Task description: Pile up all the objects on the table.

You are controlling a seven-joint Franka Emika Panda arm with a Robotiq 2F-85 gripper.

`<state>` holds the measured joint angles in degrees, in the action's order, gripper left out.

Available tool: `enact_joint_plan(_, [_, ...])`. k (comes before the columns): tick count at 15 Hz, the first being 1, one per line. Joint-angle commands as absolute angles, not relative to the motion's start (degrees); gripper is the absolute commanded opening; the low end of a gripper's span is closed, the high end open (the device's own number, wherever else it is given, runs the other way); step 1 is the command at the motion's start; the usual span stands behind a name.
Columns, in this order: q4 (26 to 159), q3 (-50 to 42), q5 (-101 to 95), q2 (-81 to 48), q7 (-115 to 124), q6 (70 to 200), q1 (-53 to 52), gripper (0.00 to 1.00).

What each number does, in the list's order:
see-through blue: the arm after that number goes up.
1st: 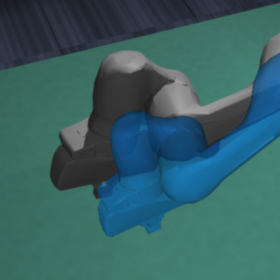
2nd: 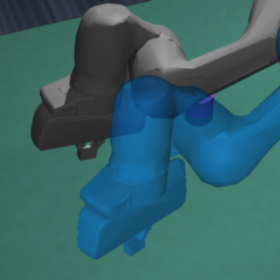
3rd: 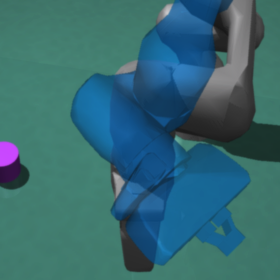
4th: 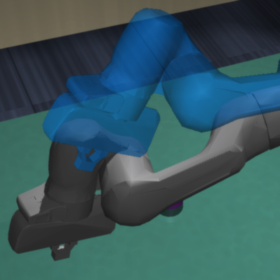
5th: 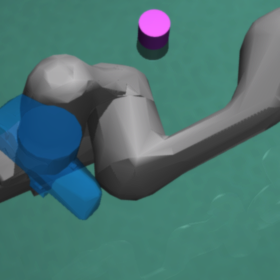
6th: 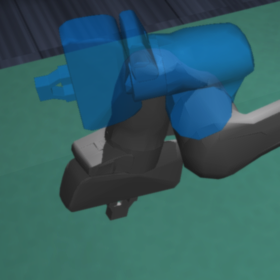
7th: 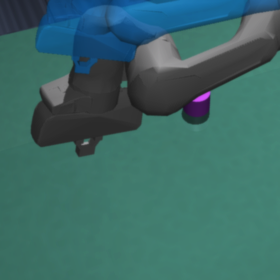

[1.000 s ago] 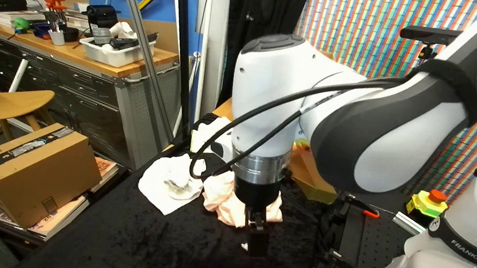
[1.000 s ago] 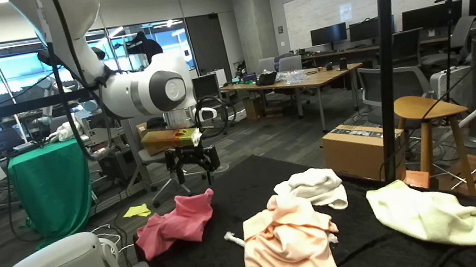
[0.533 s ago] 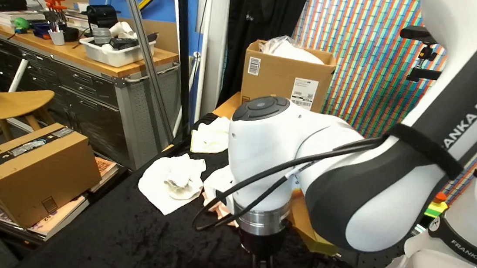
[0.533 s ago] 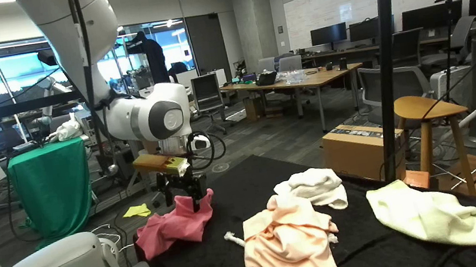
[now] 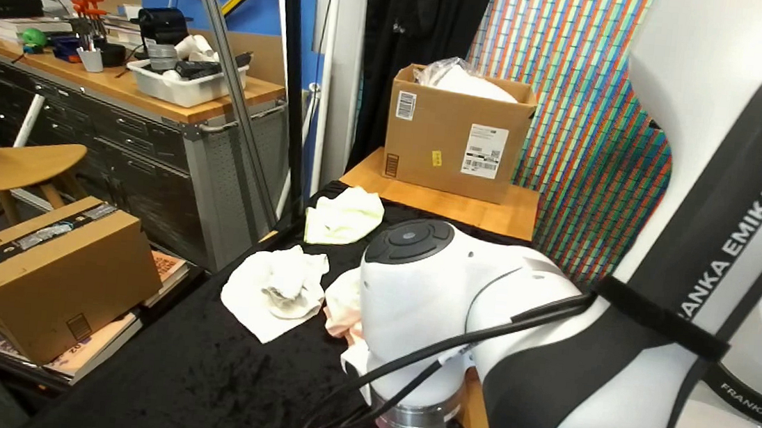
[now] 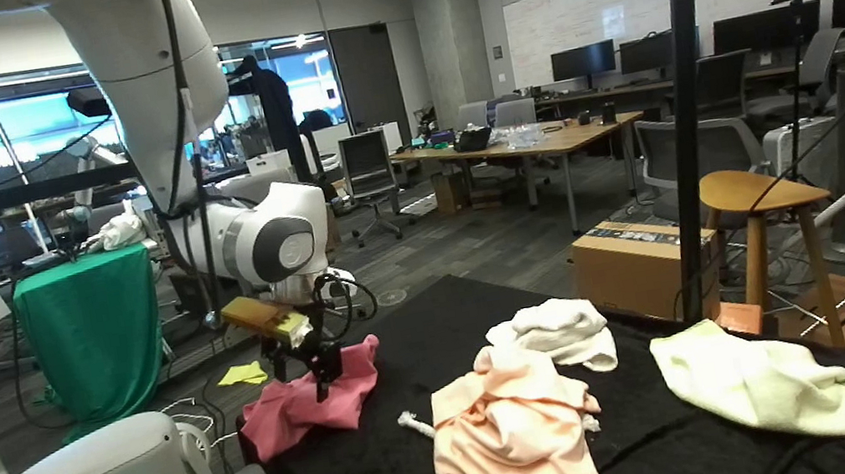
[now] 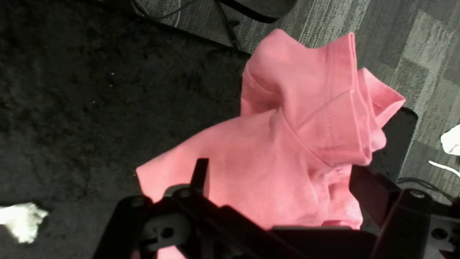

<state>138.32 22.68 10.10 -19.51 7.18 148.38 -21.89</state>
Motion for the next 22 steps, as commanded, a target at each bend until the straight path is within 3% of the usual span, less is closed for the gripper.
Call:
enact_joint_plan(1, [137.53,23.52,12.42,-22.18,8.22,151.94,-22.46,1.00])
enact_joint_plan(14, [135.76,21.11,8.28,-25.77,11.75,146.29,-25.54,1.00])
enact_joint_plan(15, [135.44,21.02,8.05,-25.87,11.80,145.65,-25.66,0.75])
enact_joint_plan(16, [135.21,20.90,7.57,-25.86,11.56,145.02,-25.76,0.73])
enact_joint_plan(22, [135.39,21.37,6.61,-23.86,10.46,143.90,-25.41,0.27])
